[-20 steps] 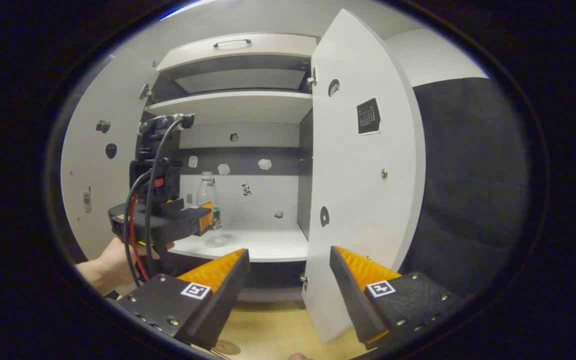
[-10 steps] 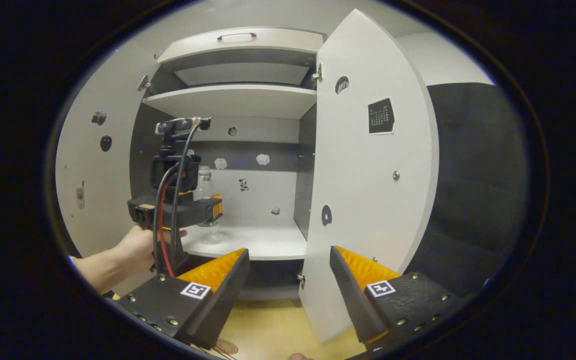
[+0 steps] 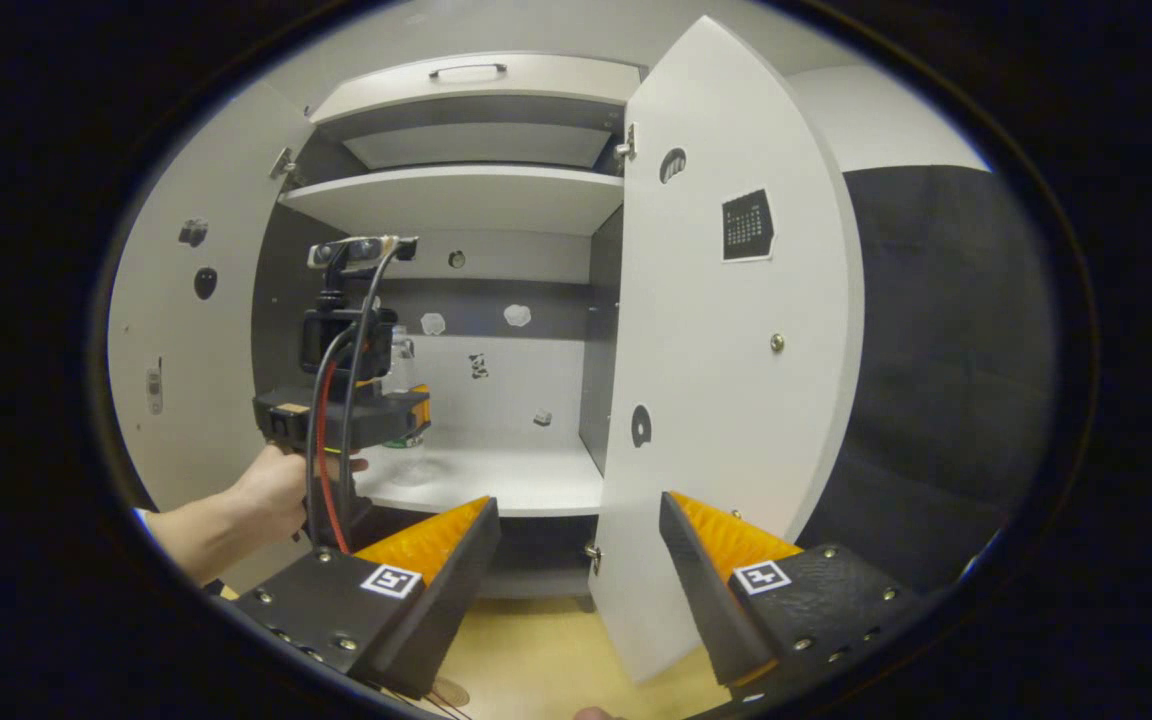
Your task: Grasp the bottle in the cabinet with the left hand and place it on the coaster, then close the right door with the right hand and the left door with the left hand.
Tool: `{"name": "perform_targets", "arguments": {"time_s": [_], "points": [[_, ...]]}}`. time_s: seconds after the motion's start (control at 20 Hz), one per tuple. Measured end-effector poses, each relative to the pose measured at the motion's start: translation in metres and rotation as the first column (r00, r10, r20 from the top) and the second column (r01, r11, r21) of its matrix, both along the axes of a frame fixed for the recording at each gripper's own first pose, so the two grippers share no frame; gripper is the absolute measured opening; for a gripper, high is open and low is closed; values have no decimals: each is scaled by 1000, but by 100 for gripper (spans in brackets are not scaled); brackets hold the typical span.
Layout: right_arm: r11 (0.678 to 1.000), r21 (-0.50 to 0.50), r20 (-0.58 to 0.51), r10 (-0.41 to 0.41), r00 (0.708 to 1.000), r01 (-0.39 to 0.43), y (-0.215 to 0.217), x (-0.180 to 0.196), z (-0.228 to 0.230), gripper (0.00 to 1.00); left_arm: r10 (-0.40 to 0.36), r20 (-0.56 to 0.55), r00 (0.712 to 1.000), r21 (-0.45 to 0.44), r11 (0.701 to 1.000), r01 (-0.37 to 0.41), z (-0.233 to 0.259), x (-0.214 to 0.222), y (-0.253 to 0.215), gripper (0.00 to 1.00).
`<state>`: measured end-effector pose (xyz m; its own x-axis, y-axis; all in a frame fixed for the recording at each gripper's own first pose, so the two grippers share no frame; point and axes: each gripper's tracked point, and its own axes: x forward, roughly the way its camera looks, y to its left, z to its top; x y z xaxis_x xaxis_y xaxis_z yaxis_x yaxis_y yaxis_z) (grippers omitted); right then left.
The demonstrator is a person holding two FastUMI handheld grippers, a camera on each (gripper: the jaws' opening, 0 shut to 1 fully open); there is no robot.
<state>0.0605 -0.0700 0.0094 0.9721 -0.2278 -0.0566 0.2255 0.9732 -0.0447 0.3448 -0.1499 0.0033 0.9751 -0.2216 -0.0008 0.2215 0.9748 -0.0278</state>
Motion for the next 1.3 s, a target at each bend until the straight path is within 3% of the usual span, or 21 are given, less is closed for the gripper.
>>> {"name": "perform_targets", "arguments": {"time_s": [0.2,0.5,0.95,1.3], "points": [[999,2,2,35,999,-35,1,-5,-1,98,11,45,999,-6,1000,-10,19,-37,12,81],[994,12,7,112,994,-112,8,-22,-3,98,39,68,997,40,998,-42,9,-103,27,81],[985,17,-25,170,985,-170,5,-62,-20,98,71,-5,997,35,997,-70,-52,-195,36,81],[985,17,-71,174,982,-173,-8,-87,-41,98,99,-101,990,25,995,-97,-133,-251,37,82]]}}
